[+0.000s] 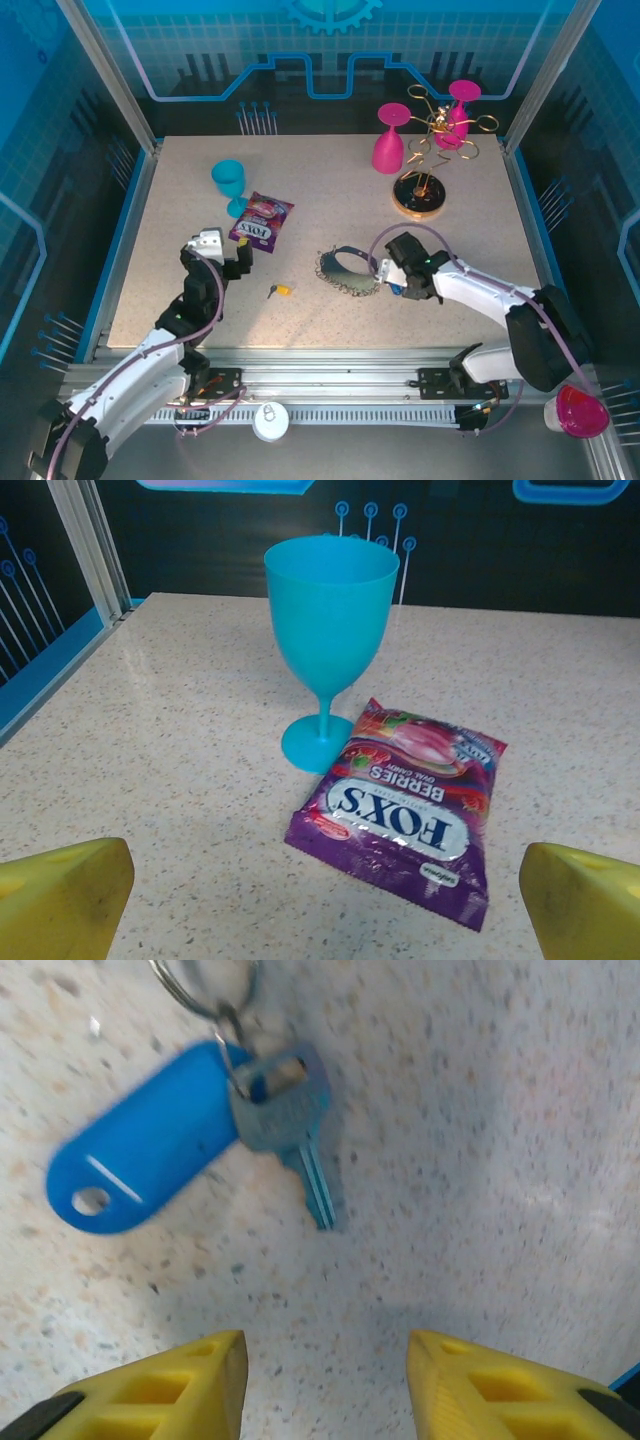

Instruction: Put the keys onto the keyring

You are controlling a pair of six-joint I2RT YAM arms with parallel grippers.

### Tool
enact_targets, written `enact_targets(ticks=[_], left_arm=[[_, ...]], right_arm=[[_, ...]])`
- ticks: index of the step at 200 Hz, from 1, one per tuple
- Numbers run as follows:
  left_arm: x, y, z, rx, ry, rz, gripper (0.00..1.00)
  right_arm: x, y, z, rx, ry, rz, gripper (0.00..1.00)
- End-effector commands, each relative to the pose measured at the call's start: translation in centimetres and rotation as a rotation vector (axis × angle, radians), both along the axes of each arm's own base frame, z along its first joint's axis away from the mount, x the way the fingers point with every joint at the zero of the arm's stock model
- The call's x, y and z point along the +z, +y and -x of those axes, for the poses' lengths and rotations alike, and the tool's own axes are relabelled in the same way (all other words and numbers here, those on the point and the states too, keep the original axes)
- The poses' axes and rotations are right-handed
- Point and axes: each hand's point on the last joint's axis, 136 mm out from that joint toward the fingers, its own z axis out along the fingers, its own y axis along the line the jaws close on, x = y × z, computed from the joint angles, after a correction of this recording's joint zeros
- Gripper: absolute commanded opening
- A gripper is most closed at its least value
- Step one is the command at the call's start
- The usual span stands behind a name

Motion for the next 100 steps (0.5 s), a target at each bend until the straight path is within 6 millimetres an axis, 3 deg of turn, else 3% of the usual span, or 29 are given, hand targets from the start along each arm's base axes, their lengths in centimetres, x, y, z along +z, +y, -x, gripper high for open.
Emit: enact_targets(ticks=[1,26,55,72,100], left_arm=[[0.5,0.9,-0.3,0.031,-0.017,-0.034,0.99],[0.2,1.7,-0.3,0.055,-0.03,-0.047,0.99],[1.4,0.6,-0.2,-0.011,-0.049,-0.003,0.99],[2.5,-0.7,-0.2,-0.08,-0.048,0.063,0.99],[3.0,-1.0,0.3,-0.053,-0.022,0.254,0.99]], right_arm=[[5.0,0.5,-2.2,-0.178,-0.144,-0.234,0.5],[9.2,1.9,-4.2,-0.346,-0.273,-0.621,0.6],[12.0,5.9,-4.4,-0.373,-0.265,-0.994,0.6],[12.2,7.8,-4.4,-0.407,-0.214,-1.123,0.55],[9.9,11.0,-3.9,-0.517,-0.072,-1.147,0.48]])
